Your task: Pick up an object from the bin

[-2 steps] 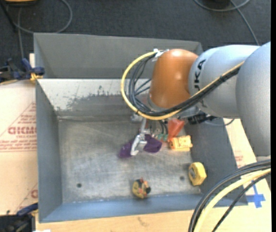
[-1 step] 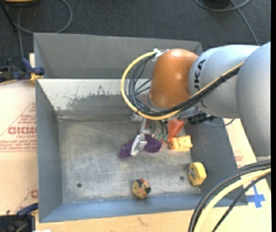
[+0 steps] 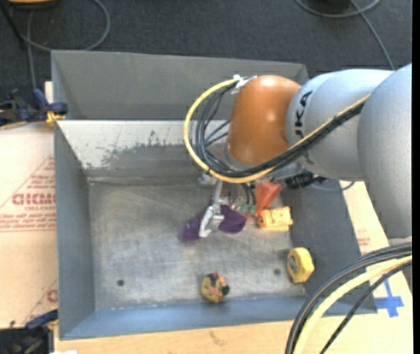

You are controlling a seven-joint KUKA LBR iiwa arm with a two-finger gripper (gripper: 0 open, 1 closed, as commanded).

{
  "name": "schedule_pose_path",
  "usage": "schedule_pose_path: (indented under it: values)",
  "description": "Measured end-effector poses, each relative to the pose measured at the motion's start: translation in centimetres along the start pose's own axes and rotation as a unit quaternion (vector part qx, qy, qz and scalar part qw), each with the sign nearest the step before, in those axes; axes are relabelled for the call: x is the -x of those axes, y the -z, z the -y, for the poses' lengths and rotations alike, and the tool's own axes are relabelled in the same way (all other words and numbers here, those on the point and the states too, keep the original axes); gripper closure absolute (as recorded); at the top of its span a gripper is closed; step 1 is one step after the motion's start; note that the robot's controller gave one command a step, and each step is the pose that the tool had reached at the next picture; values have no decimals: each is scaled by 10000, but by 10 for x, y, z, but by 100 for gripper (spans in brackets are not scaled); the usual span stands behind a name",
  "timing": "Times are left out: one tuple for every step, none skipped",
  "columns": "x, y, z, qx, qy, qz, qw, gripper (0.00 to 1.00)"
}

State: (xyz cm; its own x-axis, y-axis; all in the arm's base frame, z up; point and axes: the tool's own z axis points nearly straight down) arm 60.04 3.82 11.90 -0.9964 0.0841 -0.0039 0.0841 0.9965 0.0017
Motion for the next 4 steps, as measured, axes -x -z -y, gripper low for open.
schedule_pose_path:
  values:
    - [21, -19, -11, 1, 1332, 5, 9911, 100]
    - [21, -19, -11, 2, 1328, 5, 9911, 100]
    - [22, 13, -16, 2, 1306, -25, 9914, 100]
    - [16, 56, -4, -10, 1431, 17, 9897, 0]
